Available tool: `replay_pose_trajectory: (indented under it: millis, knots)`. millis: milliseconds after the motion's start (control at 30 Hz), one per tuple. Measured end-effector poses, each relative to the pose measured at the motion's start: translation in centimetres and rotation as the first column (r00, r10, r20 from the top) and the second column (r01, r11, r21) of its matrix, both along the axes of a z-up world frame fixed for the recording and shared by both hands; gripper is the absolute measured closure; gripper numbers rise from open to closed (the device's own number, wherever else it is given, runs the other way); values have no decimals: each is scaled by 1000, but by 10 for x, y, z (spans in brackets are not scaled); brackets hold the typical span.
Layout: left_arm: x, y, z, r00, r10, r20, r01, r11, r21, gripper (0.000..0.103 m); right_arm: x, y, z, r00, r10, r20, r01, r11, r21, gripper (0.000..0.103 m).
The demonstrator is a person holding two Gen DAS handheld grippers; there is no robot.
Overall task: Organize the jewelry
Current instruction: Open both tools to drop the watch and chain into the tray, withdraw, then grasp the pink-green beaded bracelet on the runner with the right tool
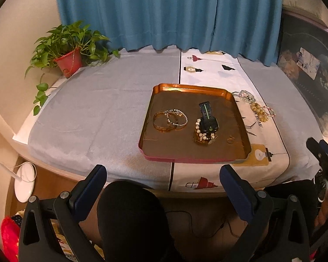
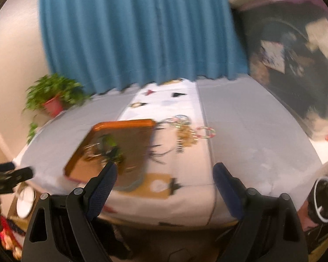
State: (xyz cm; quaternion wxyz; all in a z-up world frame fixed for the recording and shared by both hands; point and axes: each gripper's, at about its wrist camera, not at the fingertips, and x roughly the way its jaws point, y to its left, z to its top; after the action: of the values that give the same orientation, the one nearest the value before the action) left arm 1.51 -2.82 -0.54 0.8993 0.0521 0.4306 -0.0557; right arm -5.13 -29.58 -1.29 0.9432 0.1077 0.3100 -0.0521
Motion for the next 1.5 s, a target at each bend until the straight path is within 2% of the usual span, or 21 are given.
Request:
replay_pose_trajectory:
  millis: [67,200,433,633,767,867,933,1067,1133,1267,1333,1367,1433,1500]
  knots:
    - [8,-4,-3,1000,2,-9,-2,1000,9,1,16,-16,-10,1000,-16,-24,17,1000,18,18]
    - [32,-21,-11,999,-4,-47,4,1000,10,1,57,-50,-34,996,-68,-64,71,997,38,37]
    - [71,-77,-18,995,-84,-49,86,995,49,1,132,-103,-73,973,-161,-166,166,986,18,40]
    - [99,-117,-12,990,-137,-25,138,989,52,1,172,-112,-87,976,-106,-191,115,993,33,41]
    - [109,-128,-10,989,-147,-18,148,988,52,1,183,-101,-96,979,-23,-205,29,999,26,67]
    - [113,-133,-14,988,-150,-26,152,987,60,1,183,-97,-104,976,5,-216,3,999,39,72]
    - [114,-135,-18,988,-151,-34,153,986,67,1,182,-97,-107,978,9,-210,-1,999,38,72]
    - [115,-136,-25,987,-149,-54,153,985,75,1,185,-107,-110,974,-56,-218,59,998,7,68]
    - [116,-137,-26,987,-148,-58,152,985,78,1,188,-113,-112,976,-56,-211,62,998,20,60]
    - [119,-141,-25,987,-153,-56,158,984,83,1,200,-112,-113,975,-43,-218,42,999,-7,36]
    - [118,-144,-25,986,-159,-54,164,983,87,1,207,-108,-115,973,-42,-225,34,999,-41,35]
    - [118,-146,-25,985,-162,-53,167,982,91,1,210,-106,-115,972,-40,-231,27,998,-59,38]
    - [118,-151,-25,984,-171,-51,175,979,99,1,209,-106,-113,971,-51,-235,33,996,-81,49]
    - [118,-156,-26,983,-177,-53,182,978,106,1,204,-112,-112,972,-61,-225,45,996,-74,72]
